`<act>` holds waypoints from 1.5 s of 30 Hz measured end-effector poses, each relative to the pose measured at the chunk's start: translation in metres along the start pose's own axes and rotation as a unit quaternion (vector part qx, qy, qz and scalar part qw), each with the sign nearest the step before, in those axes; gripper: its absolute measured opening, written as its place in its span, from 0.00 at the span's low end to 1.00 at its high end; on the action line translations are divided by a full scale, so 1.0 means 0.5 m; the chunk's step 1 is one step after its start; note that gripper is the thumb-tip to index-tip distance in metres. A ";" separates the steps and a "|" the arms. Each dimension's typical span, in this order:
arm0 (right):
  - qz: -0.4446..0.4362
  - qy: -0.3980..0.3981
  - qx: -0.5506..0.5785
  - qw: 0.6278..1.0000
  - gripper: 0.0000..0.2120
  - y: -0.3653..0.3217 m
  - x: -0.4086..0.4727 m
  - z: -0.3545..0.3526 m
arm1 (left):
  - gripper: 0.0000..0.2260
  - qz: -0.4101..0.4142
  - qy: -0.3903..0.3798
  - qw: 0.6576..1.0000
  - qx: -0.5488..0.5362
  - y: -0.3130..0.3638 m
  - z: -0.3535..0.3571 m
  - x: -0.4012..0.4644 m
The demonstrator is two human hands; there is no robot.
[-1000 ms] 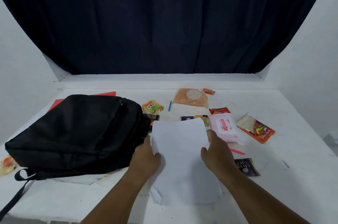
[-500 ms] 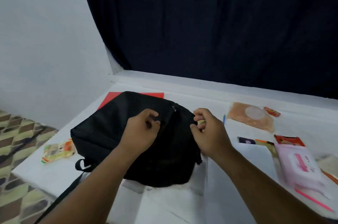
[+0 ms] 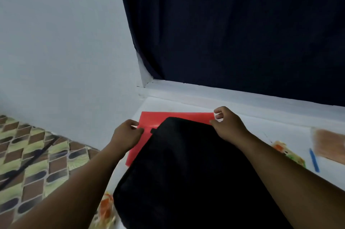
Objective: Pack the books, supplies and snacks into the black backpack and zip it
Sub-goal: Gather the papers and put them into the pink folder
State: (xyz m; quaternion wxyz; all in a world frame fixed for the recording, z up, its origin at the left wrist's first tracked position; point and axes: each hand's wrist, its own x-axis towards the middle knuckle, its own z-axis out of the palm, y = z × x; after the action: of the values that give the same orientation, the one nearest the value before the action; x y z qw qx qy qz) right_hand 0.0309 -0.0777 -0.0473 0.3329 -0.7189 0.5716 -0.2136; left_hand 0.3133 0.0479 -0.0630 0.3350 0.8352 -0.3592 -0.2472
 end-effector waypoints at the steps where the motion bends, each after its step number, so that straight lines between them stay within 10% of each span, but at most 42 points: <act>1: 0.025 -0.005 -0.008 1.000 0.17 -0.004 0.023 0.007 | 0.18 -0.023 -0.022 0.999 0.005 -0.015 0.005 0.035; 9: 0.180 -0.075 -0.054 0.979 0.23 0.006 0.132 0.063 | 0.31 -0.081 -0.047 0.996 -0.016 -0.058 0.063 0.193; 14: 0.228 -0.058 0.030 0.972 0.24 0.044 0.174 0.081 | 0.08 -0.059 -0.050 0.978 -0.193 -0.053 0.066 0.246; 20: 0.220 0.026 0.158 0.962 0.11 0.062 0.180 0.072 | 0.05 0.038 -0.017 0.967 -0.252 -0.008 0.068 0.228; 34: -0.040 0.189 0.345 0.919 0.15 -0.057 0.047 -0.170 | 0.09 0.291 0.073 0.908 -0.292 0.246 -0.065 0.082; 45: -0.167 0.326 0.130 0.922 0.51 0.104 -0.237 -0.419 | 0.10 0.353 0.009 0.874 -0.334 0.413 0.032 -0.200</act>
State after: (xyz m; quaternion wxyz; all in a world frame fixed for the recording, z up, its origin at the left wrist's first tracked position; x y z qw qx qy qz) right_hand -0.1786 -0.0191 0.0678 0.1780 -0.6452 0.4875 -0.5607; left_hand 0.1509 0.0116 0.0958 0.6625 0.4935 -0.5229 -0.2103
